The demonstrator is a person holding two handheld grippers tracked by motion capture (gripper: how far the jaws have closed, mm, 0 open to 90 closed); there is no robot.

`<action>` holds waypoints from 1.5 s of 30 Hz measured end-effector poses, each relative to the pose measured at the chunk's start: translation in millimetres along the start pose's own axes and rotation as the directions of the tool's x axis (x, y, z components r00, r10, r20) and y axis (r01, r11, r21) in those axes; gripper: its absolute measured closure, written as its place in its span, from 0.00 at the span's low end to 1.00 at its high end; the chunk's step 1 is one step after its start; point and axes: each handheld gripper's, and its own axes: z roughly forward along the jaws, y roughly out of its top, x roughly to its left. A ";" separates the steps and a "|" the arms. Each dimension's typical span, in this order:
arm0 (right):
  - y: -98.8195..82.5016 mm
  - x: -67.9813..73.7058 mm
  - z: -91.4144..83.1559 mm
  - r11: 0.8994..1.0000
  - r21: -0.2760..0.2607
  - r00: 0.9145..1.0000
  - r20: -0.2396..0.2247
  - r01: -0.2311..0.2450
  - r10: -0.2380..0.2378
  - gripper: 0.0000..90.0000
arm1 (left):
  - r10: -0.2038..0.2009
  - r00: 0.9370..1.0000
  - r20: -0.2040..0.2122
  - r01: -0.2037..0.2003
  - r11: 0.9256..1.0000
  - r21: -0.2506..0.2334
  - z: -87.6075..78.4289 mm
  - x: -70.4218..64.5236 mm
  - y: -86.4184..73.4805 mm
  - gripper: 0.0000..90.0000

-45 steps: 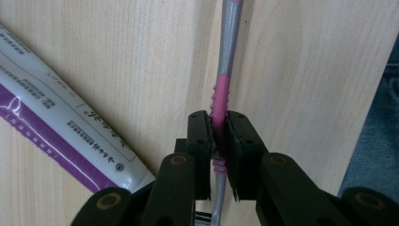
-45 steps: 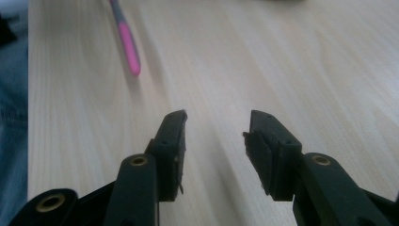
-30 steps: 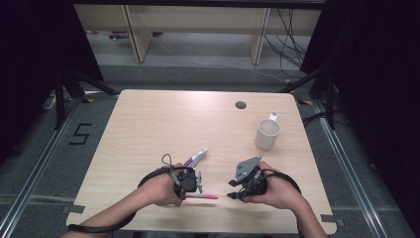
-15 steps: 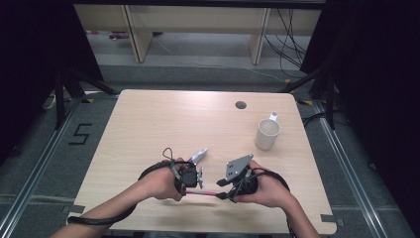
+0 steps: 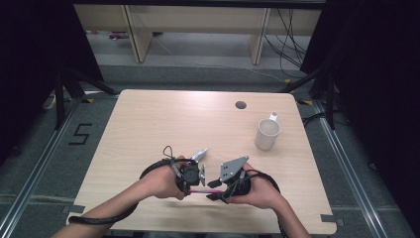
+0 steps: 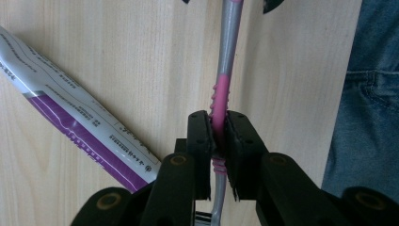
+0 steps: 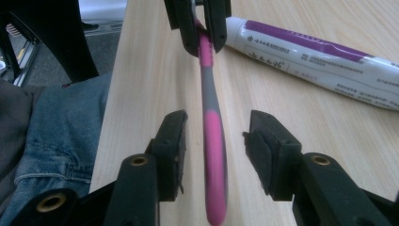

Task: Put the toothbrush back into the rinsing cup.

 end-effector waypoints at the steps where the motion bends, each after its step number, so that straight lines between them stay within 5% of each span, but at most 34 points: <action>1: 0.4 0.4 0.4 1.000 0.000 1.000 0.006 -0.003 0.003 0.66 | -0.002 1.000 0.000 0.002 1.000 -0.002 -0.3 -0.2 0.2 0.89; 2: 1.2 -0.3 1.3 1.000 -0.005 1.000 0.002 0.013 -0.013 0.66 | -0.017 1.000 0.005 0.017 1.000 -0.015 -0.3 -1.2 0.5 0.89; 3: 1.4 3.1 0.8 1.000 0.003 1.000 -0.003 -0.029 0.029 0.67 | -0.006 1.000 -0.001 0.006 1.000 -0.009 -1.3 -0.8 1.2 0.89; 7: 4.0 3.0 3.8 1.000 -0.017 1.000 -0.008 0.017 -0.017 0.70 | 0.002 1.000 0.005 -0.002 1.000 -0.016 -2.9 -3.4 4.1 0.89; 12: 4.1 4.5 3.8 1.000 -0.012 1.000 -0.019 -0.006 0.006 0.75 | 0.004 1.000 0.008 -0.004 1.000 -0.023 -5.2 -4.4 6.2 0.89; 28: 4.6 3.8 4.0 0.997 0.007 0.997 -0.016 0.072 -0.072 0.90 | 0.007 1.000 0.016 -0.006 1.000 -0.030 -5.5 -4.2 10.1 0.89; 35: 3.5 5.4 1.0 0.999 0.007 0.999 -0.017 0.039 -0.038 0.90 | -0.016 1.000 0.001 0.016 0.997 -0.075 -6.6 -3.8 8.4 0.86; 40: 0.1 1.3 -8.7 0.999 -0.013 0.999 0.033 0.042 -0.041 0.90 | -0.064 0.993 -0.100 0.039 0.970 -0.242 -23.4 -4.1 1.5 0.63; 44: -10.6 -1.3 -21.5 0.999 -0.044 0.995 0.092 -0.032 0.036 0.90 | -0.188 0.970 -0.151 0.103 0.889 -0.445 -34.9 -7.3 -14.9 0.51; 45: -13.4 -4.3 -24.7 0.998 -0.061 0.993 0.114 -0.019 0.026 0.90 | -0.204 0.965 -0.162 0.108 0.880 -0.463 -36.4 -7.1 -18.9 0.49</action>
